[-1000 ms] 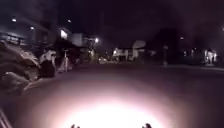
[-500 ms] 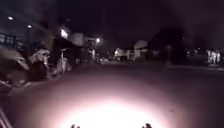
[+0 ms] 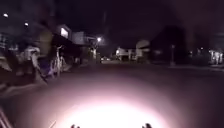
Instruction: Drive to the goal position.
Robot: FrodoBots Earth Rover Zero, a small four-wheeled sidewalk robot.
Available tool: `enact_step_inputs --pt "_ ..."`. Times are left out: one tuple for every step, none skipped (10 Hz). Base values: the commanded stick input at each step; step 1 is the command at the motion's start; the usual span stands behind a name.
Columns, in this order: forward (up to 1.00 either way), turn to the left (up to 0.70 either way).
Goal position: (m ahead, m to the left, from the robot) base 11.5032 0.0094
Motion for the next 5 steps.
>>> enact_step_inputs --pt "0.85 0.0" --pt "0.85 0.0" --pt "0.85 0.0" --pt "0.85 0.0" --pt "0.85 0.0"
